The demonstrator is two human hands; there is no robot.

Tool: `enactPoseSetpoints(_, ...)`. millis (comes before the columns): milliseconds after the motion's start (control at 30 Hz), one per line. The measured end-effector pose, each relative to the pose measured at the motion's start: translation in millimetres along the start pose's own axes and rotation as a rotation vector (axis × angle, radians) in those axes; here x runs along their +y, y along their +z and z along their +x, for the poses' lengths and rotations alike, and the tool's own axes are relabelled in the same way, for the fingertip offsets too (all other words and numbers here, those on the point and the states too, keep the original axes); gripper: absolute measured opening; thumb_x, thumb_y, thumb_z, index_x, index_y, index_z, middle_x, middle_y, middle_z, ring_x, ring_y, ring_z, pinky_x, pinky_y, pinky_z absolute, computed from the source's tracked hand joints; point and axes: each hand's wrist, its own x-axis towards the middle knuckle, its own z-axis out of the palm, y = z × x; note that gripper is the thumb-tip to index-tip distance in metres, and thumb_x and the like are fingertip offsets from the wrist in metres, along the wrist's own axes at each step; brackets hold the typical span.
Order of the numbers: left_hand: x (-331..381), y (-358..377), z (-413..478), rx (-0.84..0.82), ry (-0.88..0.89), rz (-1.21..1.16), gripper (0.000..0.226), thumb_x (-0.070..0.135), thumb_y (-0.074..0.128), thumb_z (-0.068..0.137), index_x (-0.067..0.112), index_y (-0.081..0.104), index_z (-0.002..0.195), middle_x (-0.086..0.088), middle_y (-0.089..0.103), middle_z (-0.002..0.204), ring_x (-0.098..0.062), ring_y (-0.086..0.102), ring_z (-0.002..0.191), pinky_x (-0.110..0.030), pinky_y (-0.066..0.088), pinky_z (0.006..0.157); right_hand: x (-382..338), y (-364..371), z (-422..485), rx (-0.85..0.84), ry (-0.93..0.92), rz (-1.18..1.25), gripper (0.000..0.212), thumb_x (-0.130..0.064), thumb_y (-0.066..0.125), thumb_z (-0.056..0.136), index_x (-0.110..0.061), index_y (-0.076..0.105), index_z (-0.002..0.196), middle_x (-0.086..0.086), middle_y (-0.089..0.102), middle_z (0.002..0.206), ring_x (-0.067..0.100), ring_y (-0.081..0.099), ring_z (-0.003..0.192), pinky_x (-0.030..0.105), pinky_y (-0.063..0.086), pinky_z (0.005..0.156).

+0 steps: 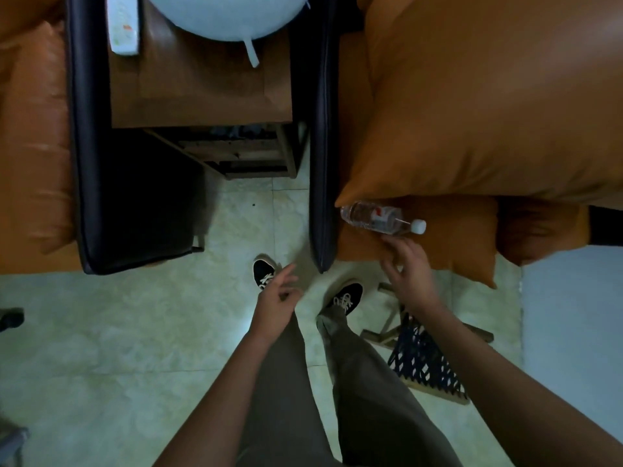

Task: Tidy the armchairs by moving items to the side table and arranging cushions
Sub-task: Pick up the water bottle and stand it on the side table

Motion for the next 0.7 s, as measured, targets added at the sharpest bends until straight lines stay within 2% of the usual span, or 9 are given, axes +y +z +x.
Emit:
enactPoseSetpoints(100, 1, 10, -2, -0.049, 0.015, 0.028, 0.053, 0.009, 0.062, 0.097, 0.028, 0.049, 0.145, 0.015, 0.061, 0.12, 0.005, 0.06, 0.098, -0.011, 0.048, 0.087, 15, -20, 6, 0.107, 0.106, 0.007, 0.045, -0.013, 0.062, 0.097, -0.02, 0.054, 0.14, 0.008, 0.043, 0.151, 0.025, 0.035, 0.14, 0.032, 0.027, 0.115)
enactPoseSetpoints(167, 4, 15, -1, -0.078, 0.028, 0.044, 0.052, 0.011, 0.061, 0.098, 0.03, 0.049, 0.145, 0.016, 0.06, 0.12, 0.012, 0.059, 0.096, -0.018, 0.049, 0.094, 21, -31, 13, 0.097, 0.177, 0.018, 0.05, -0.014, 0.062, 0.097, -0.023, 0.05, 0.144, 0.011, 0.034, 0.156, 0.028, 0.028, 0.146, 0.037, 0.026, 0.119)
enactPoseSetpoints(233, 8, 18, -1, -0.089, 0.044, 0.071, 0.052, 0.012, 0.061, 0.098, 0.031, 0.049, 0.144, 0.015, 0.06, 0.12, 0.016, 0.057, 0.094, -0.011, 0.046, 0.088, 28, -37, 21, 0.047, 0.218, 0.002, 0.056, -0.015, 0.063, 0.096, -0.028, 0.045, 0.148, 0.012, 0.026, 0.161, 0.03, 0.023, 0.149, 0.045, 0.027, 0.121)
enactPoseSetpoints(333, 13, 19, 1, -0.094, 0.06, 0.094, 0.052, 0.011, 0.061, 0.097, 0.032, 0.049, 0.143, 0.011, 0.06, 0.12, 0.014, 0.058, 0.094, -0.005, 0.044, 0.078, 38, -36, 32, -0.039, 0.264, -0.001, 0.065, -0.013, 0.064, 0.095, -0.033, 0.037, 0.151, 0.009, 0.019, 0.163, 0.032, 0.034, 0.145, 0.045, 0.042, 0.112)
enactPoseSetpoints(400, 14, 20, 2, -0.093, 0.062, 0.103, 0.052, 0.011, 0.061, 0.097, 0.032, 0.05, 0.143, 0.011, 0.061, 0.12, 0.009, 0.059, 0.097, -0.01, 0.047, 0.081, 46, -29, 35, -0.103, 0.285, -0.007, 0.072, -0.013, 0.066, 0.093, -0.037, 0.033, 0.152, 0.008, 0.018, 0.163, 0.034, 0.044, 0.137, 0.043, 0.051, 0.102)
enactPoseSetpoints(500, 11, 22, 1, -0.096, 0.048, 0.117, 0.049, 0.012, 0.062, 0.097, 0.03, 0.052, 0.141, 0.009, 0.062, 0.117, -0.003, 0.06, 0.103, -0.02, 0.05, 0.089, 57, -17, 33, -0.145, 0.269, -0.026, 0.08, -0.016, 0.072, 0.089, -0.043, 0.029, 0.151, 0.006, 0.024, 0.158, 0.032, 0.053, 0.126, 0.035, 0.053, 0.087)
enactPoseSetpoints(567, 9, 24, -3, -0.118, 0.052, 0.152, 0.048, 0.014, 0.063, 0.097, 0.03, 0.053, 0.141, 0.009, 0.063, 0.117, -0.006, 0.059, 0.104, -0.017, 0.047, 0.089, 62, -13, 34, -0.113, 0.269, -0.009, 0.081, -0.016, 0.07, 0.09, -0.043, 0.026, 0.153, 0.005, 0.024, 0.157, 0.028, 0.056, 0.122, 0.036, 0.054, 0.087)
enactPoseSetpoints(633, 6, 26, -7, -0.135, 0.056, 0.18, 0.047, 0.016, 0.063, 0.097, 0.03, 0.052, 0.141, 0.008, 0.063, 0.118, -0.004, 0.058, 0.104, -0.016, 0.046, 0.088, 66, -13, 40, -0.061, 0.293, 0.038, 0.079, -0.017, 0.066, 0.092, -0.038, 0.024, 0.155, 0.006, 0.024, 0.156, 0.028, 0.058, 0.12, 0.042, 0.056, 0.091)
enactPoseSetpoints(700, 3, 28, -11, -0.131, 0.042, 0.186, 0.046, 0.017, 0.063, 0.098, 0.03, 0.052, 0.141, 0.007, 0.063, 0.119, -0.002, 0.058, 0.104, -0.009, 0.044, 0.082, 67, -13, 50, -0.03, 0.307, 0.072, 0.074, -0.022, 0.064, 0.092, -0.031, 0.026, 0.155, 0.009, 0.028, 0.153, 0.032, 0.058, 0.119, 0.051, 0.054, 0.093)
